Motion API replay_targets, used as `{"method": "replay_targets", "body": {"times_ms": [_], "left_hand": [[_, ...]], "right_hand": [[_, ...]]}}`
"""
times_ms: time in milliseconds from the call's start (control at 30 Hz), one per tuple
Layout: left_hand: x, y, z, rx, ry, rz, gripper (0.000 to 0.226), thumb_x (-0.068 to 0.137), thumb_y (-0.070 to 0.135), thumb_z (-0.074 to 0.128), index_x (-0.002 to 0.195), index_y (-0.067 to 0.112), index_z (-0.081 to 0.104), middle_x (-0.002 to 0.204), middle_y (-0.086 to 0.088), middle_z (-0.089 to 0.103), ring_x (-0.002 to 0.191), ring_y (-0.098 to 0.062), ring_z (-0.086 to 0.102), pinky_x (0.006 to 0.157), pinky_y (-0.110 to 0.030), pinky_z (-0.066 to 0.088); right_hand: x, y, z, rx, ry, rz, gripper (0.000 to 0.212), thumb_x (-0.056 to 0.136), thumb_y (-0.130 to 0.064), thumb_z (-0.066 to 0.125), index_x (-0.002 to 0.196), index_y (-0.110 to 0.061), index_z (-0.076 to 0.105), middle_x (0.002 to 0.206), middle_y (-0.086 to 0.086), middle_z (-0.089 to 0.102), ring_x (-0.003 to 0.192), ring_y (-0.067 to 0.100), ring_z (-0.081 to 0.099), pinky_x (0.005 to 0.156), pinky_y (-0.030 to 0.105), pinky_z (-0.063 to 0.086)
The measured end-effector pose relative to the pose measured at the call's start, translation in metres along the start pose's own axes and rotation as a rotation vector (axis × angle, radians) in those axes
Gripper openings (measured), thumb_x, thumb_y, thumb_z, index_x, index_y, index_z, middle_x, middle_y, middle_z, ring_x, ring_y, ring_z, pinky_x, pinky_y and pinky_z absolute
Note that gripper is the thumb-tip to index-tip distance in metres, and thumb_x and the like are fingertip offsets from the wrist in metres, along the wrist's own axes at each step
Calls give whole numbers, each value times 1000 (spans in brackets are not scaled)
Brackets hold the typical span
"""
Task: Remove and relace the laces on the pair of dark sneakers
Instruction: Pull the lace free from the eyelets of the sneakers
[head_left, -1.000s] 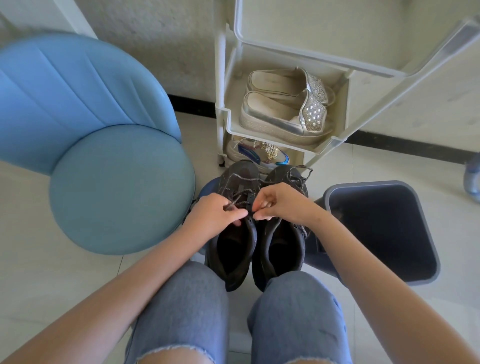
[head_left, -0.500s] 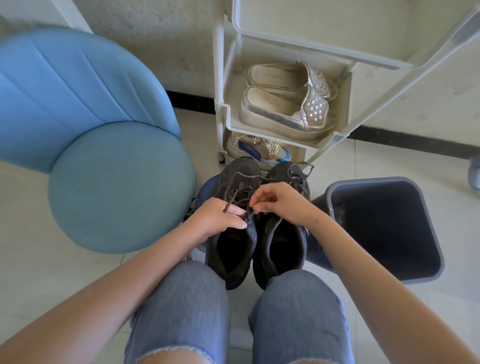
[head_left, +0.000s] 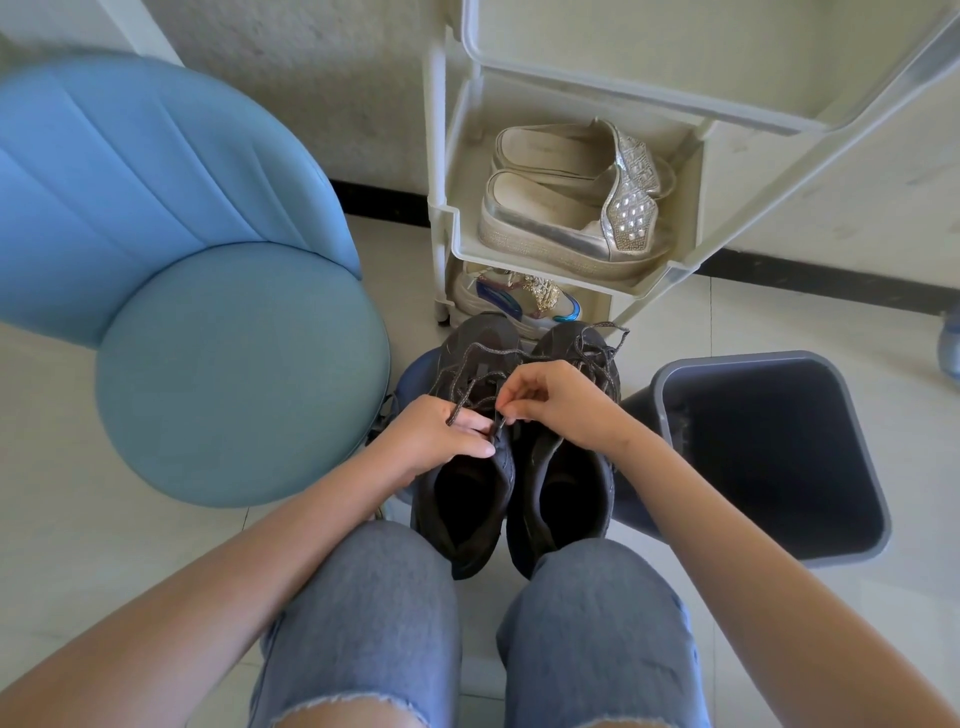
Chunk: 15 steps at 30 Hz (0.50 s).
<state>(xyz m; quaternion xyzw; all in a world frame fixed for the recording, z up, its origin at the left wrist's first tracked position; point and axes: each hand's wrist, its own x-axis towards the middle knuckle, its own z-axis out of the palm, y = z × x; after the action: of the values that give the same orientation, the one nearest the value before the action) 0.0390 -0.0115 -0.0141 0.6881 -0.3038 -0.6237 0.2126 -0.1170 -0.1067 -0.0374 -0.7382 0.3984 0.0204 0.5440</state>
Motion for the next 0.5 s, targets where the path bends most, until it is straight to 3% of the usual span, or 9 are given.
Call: {"method": "replay_targets", "body": {"times_ms": [67,100,167,200,267,333,400,500], "left_hand": [[-1,1,0,16,14,11,38,82,2,69,120,4,65,104,-15,57,80,11,41,69,2,40],[-2,2,0,27,14,11,38,82,3,69,120,6,65,103,-15,58,83,9,45,69,2,39],[-2,3,0,26,7,11,38,82,3,69,120,5,65,100,-15,59,72,15,49,53,2,38],[-2,2,0,17,4,11,38,82,3,69,120,5,65,98,-11,58,66,18,46,53,1,39],[-1,1,0,1,-1,7,38,83,3,69,120,4,65,88,7,56,70,16,38,70,-1,42],[-2,2,0,-4,-17,7,37,83,3,67,120,5,64,77,18,50,73,14,34,69,0,41],[-1,1,-1,0,-13,11,37,83,4,68,120,6,64,75,17,48,74,15,35,80,-5,40],[1,-1,-1,21,0,0,38,82,7,71,119,7,65,84,10,52,78,8,42,92,-23,36]], "right_hand": [[2,-3,-2,-18,-26,-2,10,84,-2,67,87,-12,69,76,-6,68,69,-5,59,79,15,47],[3,-5,-3,-37,-41,-3,10,84,-3,67,86,-13,69,78,-3,69,70,-4,60,79,15,47],[6,-8,-5,-79,-69,-8,10,85,-5,67,85,-15,69,81,3,71,72,0,62,79,17,48],[7,-9,-5,-91,-75,-4,9,85,-5,68,85,-14,69,82,5,72,74,6,64,80,20,51],[8,-10,-4,-89,-62,18,7,84,-5,69,88,-11,68,82,8,72,78,20,68,83,29,54],[7,-10,-2,-73,-23,56,12,82,-6,72,91,-9,65,79,8,73,78,24,69,82,33,56],[4,-10,2,-73,29,86,11,80,-9,74,88,-9,66,77,5,73,75,21,69,81,33,56],[-1,-7,11,-79,113,91,7,78,-15,77,82,-11,73,78,-5,68,75,4,59,78,23,48]]}}
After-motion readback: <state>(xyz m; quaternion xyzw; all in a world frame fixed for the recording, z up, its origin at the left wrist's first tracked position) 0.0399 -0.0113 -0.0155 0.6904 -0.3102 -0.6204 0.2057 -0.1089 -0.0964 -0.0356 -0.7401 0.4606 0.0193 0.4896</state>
